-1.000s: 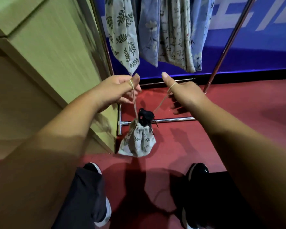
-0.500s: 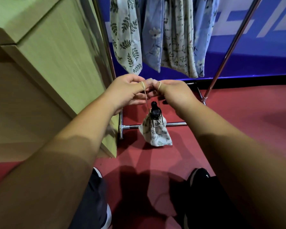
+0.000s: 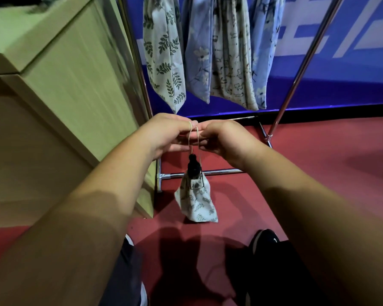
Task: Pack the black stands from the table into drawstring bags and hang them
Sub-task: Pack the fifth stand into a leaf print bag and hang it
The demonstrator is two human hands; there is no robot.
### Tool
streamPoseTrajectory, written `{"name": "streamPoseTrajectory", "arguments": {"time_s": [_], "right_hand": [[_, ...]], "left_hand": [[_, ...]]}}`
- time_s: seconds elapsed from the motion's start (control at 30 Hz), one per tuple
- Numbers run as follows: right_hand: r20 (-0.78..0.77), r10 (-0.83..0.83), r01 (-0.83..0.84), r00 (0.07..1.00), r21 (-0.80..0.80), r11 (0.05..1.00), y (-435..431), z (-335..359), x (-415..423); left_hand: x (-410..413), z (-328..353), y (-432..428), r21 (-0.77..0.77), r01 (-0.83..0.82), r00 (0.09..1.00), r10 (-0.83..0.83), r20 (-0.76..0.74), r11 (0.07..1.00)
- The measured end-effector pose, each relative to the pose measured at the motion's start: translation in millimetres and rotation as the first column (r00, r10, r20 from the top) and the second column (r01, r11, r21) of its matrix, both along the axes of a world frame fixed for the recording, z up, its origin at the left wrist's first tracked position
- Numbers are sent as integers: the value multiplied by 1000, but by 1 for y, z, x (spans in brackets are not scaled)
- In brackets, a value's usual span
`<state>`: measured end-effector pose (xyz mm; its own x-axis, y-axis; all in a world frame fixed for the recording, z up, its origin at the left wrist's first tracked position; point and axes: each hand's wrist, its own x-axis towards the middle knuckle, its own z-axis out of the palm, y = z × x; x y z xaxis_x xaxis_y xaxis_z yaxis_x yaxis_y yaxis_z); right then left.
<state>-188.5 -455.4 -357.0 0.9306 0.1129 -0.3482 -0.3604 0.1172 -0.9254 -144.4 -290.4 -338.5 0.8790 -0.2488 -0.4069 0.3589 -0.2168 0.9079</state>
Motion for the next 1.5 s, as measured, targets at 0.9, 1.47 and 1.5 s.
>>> {"name": "streamPoseTrajectory", "arguments": {"time_s": [0.9,1.47,1.5], "right_hand": [[449,-212,478,868,-644,597,-47,33,-34],[566,-193,588,801,-687,426,-85,201,-132],[551,-215,581,806,-670,462,-87,213,-135]], "left_hand": [[-16,-20,-91,212,-29,904,-65,422,977],[-111,171,-106,324,19,785,-215,581,946],[-116,185,-105,335,22,783,-224,580,942]]}}
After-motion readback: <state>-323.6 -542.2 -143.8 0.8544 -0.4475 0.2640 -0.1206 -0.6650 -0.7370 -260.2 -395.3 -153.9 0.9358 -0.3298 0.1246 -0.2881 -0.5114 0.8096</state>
